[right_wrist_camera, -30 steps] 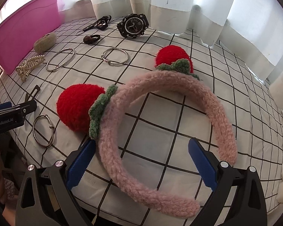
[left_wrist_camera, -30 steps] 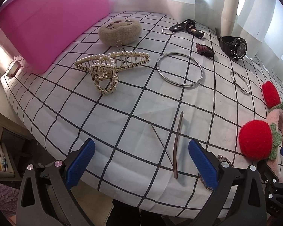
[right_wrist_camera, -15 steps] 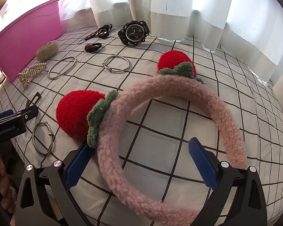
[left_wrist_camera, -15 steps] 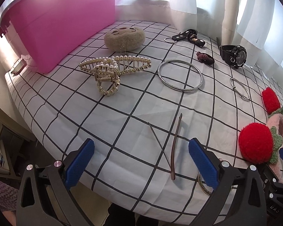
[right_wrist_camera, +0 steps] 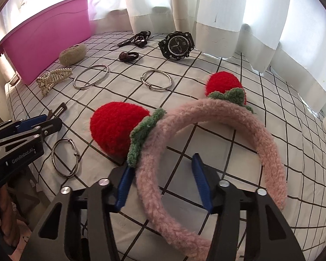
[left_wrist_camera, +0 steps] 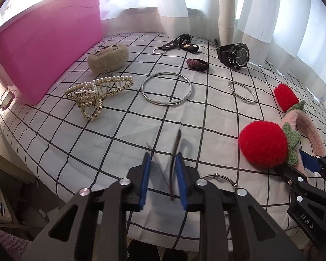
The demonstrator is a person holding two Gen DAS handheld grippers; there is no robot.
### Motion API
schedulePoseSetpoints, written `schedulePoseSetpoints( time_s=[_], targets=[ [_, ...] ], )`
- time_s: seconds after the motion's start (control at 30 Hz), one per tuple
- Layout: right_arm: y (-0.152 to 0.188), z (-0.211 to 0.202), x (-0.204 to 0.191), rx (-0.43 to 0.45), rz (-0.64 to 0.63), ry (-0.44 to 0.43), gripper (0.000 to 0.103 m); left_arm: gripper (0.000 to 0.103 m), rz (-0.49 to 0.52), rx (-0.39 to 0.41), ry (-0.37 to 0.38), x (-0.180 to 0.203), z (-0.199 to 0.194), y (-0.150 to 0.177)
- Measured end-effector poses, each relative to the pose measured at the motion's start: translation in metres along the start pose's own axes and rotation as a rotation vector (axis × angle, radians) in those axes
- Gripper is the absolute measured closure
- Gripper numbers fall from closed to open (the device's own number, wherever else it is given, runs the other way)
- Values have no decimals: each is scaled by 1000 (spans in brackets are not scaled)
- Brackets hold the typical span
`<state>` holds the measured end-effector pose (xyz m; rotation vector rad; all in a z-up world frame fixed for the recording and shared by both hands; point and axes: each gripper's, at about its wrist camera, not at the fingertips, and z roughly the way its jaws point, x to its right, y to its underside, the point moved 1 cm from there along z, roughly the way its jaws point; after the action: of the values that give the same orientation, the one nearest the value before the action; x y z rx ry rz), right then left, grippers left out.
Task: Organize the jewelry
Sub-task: 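Lift the hairpin with the left tool while the right tool carries the headband over the pink tub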
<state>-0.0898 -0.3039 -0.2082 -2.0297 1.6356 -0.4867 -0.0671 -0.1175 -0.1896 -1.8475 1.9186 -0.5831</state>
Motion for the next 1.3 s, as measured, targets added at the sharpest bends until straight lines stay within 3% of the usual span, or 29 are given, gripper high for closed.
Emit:
schedulePoseSetpoints(
  time_s=[0.03, 0.2, 0.33, 0.67, 0.83, 1.07, 1.3],
  targets=[
    [-1, 0, -1, -3, -4, -5, 90, 88, 4, -2, -4, 1, 0, 0],
    [-3, -2, 11, -14, 80, -105, 91, 92, -20, -27, 36, -2, -1, -1],
    [-6, -14, 22, 30, 147, -168, 92, 92, -57, -42, 67, -10, -7, -3],
    [-38, -69, 36, 140, 220, -283, 92, 92, -92, 10, 120, -17, -56, -33],
    [-62, -99, 29, 200, 188, -322, 92, 92, -109, 62, 133, -25, -90, -55],
    [-114, -136, -9, 285, 81, -401, 92, 92, -154, 177, 106, -62, -143, -91],
    [-191, -156, -76, 380, -16, -487, 92, 92, -209, 288, 42, -143, -175, -137]
  ],
)
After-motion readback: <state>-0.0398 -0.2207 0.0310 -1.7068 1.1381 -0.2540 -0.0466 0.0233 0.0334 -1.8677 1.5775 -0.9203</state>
